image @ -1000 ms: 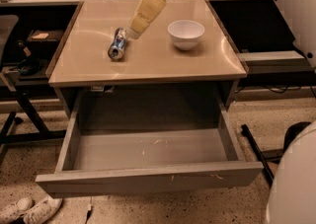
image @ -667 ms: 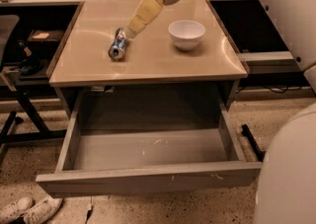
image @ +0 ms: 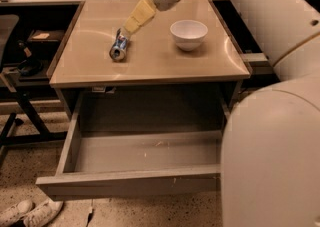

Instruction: Place redbull can into top drawer

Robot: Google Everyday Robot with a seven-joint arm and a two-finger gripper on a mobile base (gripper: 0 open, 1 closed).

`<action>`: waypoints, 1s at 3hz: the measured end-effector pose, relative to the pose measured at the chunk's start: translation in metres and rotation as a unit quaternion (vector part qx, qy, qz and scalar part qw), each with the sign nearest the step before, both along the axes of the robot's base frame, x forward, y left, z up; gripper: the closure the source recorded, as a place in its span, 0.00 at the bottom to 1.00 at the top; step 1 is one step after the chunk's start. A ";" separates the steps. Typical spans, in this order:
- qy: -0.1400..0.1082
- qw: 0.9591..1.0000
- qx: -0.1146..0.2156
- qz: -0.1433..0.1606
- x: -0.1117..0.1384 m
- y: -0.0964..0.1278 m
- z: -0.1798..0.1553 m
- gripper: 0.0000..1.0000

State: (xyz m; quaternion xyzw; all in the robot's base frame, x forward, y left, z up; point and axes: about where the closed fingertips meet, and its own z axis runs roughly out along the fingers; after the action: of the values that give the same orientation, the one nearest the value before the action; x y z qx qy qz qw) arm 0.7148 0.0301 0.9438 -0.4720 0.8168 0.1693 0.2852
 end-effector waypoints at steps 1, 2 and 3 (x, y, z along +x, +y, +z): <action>0.001 1.000 0.006 0.004 0.001 0.003 -0.001 0.00; 0.020 0.999 0.026 -0.007 0.019 0.017 -0.014 0.00; 0.045 0.998 0.038 -0.018 0.036 0.032 -0.028 0.00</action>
Offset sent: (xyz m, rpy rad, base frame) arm 0.0575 0.0290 -0.0206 0.1184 0.0863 -0.0689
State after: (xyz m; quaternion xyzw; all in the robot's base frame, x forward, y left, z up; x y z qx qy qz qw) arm 0.7504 0.0625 0.9156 -0.4384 0.8300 0.2161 0.2687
